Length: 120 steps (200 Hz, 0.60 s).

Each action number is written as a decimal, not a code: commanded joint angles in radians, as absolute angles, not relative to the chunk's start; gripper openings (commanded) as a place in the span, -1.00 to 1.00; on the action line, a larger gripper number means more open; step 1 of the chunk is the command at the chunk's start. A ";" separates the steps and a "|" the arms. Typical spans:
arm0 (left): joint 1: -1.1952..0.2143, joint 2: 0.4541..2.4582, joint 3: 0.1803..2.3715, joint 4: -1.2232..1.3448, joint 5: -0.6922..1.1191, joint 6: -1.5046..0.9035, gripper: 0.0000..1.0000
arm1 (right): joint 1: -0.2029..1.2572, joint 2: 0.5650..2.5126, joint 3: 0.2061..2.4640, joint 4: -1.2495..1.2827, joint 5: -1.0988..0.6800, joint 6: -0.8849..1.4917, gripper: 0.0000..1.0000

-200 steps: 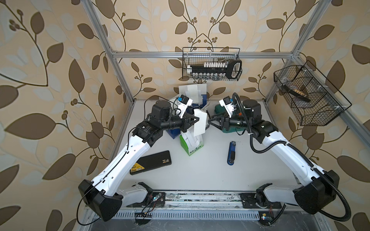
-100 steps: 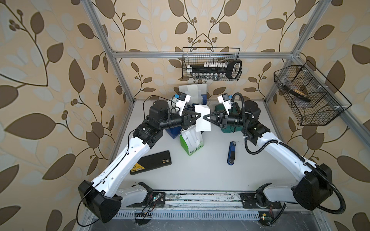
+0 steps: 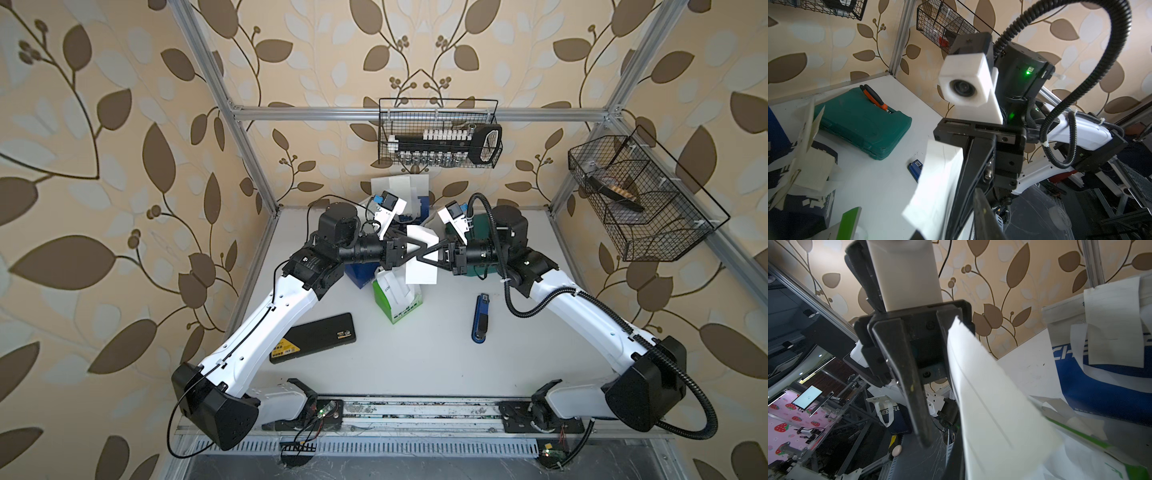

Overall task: Staple the receipts to the bags
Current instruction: Pick up the receipt from the center of the board.

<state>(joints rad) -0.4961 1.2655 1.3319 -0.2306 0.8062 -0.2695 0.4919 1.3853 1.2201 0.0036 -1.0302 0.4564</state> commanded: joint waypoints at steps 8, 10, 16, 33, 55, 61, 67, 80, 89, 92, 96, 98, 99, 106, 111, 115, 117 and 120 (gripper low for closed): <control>-0.491 1.282 1.379 -0.235 0.859 -0.255 -0.49 | 0.511 1.400 1.237 -0.087 -1.064 0.380 -1.00; -0.491 1.284 1.380 -0.235 0.859 -0.256 -0.50 | 0.513 1.400 1.236 -0.093 -1.063 0.375 -1.00; -0.491 1.285 1.380 -0.235 0.859 -0.255 -0.49 | 0.516 1.403 1.239 -0.109 -1.064 0.362 -1.00; -0.490 1.288 1.382 -0.242 0.856 -0.247 -0.51 | 0.530 1.410 1.248 -0.153 -1.060 0.324 -1.00; -0.491 1.289 1.381 -0.257 0.843 -0.239 -0.58 | 0.538 1.416 1.268 -0.209 -1.042 0.282 -1.00; -0.491 1.289 1.381 -0.263 0.834 -0.234 -0.63 | 0.537 1.414 1.269 -0.214 -1.036 0.279 -1.00; -0.491 1.287 1.380 -0.269 0.823 -0.232 -0.66 | 0.538 1.413 1.269 -0.218 -1.037 0.274 -1.00; -0.491 1.284 1.379 -0.279 0.795 -0.228 -0.81 | 0.538 1.403 1.269 -0.234 -1.024 0.261 -1.00; -0.491 1.286 1.384 -0.294 0.767 -0.223 -0.88 | 0.535 1.393 1.267 -0.247 -1.016 0.251 -1.00; -0.491 1.287 1.388 -0.303 0.759 -0.221 -0.88 | 0.533 1.391 1.265 -0.251 -1.012 0.248 -1.00; -0.491 1.288 1.391 -0.313 0.751 -0.216 -0.89 | 0.532 1.387 1.263 -0.254 -1.008 0.246 -1.00; -0.490 1.289 1.392 -0.319 0.746 -0.213 -0.89 | 0.531 1.382 1.262 -0.254 -1.007 0.245 -1.00; -0.490 1.289 1.393 -0.320 0.744 -0.212 -0.89 | 0.531 1.382 1.260 -0.255 -1.007 0.246 -1.00; -0.491 1.292 1.397 -0.332 0.732 -0.204 -0.90 | 0.526 1.374 1.254 -0.255 -1.008 0.248 -1.00; -0.491 1.292 1.397 -0.336 0.719 -0.200 -0.90 | 0.524 1.368 1.249 -0.254 -1.011 0.248 -1.00; -0.491 1.290 1.395 -0.339 0.708 -0.200 -0.90 | 0.520 1.363 1.244 -0.255 -1.008 0.251 -1.00; -0.491 1.290 1.393 -0.339 0.703 -0.200 -0.90 | 0.519 1.361 1.242 -0.255 -1.006 0.252 -1.00; -0.491 1.290 1.393 -0.342 0.695 -0.197 -0.91 | 0.518 1.357 1.239 -0.255 -1.002 0.256 -0.99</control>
<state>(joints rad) -0.4961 1.2980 1.3502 -0.3161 0.7704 -0.2352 0.5293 1.4029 1.2346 -0.2237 -1.0168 0.2855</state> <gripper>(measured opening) 0.052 0.047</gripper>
